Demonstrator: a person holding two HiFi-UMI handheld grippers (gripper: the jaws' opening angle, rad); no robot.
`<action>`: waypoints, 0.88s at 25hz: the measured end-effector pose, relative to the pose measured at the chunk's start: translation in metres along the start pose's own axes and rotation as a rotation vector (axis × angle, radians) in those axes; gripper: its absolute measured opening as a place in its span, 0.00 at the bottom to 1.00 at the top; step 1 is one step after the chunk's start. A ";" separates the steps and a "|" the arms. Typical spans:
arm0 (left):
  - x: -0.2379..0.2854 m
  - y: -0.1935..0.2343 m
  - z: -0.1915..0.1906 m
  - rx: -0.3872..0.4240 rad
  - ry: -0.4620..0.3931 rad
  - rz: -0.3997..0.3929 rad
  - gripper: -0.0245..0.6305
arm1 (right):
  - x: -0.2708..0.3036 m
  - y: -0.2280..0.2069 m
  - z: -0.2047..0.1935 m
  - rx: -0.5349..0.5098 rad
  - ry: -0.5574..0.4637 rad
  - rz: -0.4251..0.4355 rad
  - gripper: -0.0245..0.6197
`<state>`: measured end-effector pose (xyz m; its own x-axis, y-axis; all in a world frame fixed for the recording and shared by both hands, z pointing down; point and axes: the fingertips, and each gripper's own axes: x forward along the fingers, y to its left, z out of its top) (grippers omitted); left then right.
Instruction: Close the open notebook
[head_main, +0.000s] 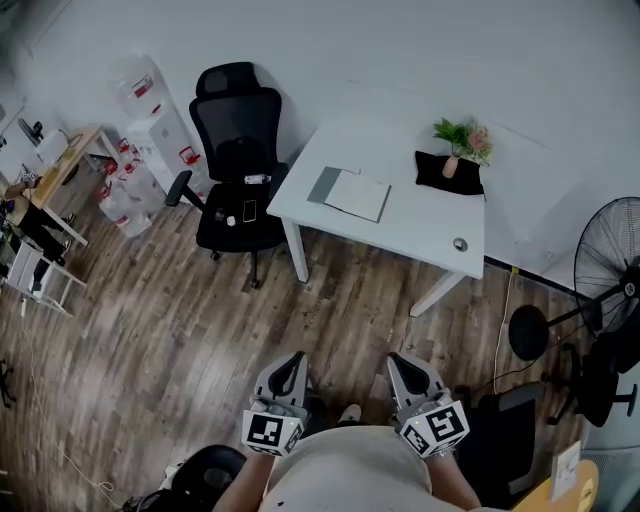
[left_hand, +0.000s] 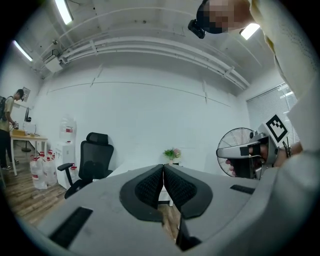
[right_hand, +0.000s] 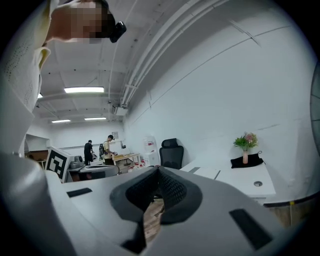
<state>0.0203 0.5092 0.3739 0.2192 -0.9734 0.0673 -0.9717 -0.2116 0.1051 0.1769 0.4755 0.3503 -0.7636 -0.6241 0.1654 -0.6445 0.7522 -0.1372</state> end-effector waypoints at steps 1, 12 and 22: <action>0.002 0.006 -0.001 -0.003 0.002 0.001 0.06 | 0.007 -0.001 0.000 0.002 0.007 -0.005 0.04; 0.052 0.074 0.008 0.001 -0.010 -0.050 0.06 | 0.091 0.000 0.014 -0.027 0.015 -0.050 0.04; 0.088 0.146 0.020 0.002 -0.033 -0.089 0.06 | 0.166 0.005 0.020 -0.017 0.007 -0.110 0.04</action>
<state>-0.1042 0.3913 0.3750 0.3014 -0.9532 0.0254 -0.9488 -0.2972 0.1068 0.0465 0.3716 0.3579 -0.6878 -0.7018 0.1855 -0.7237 0.6826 -0.1013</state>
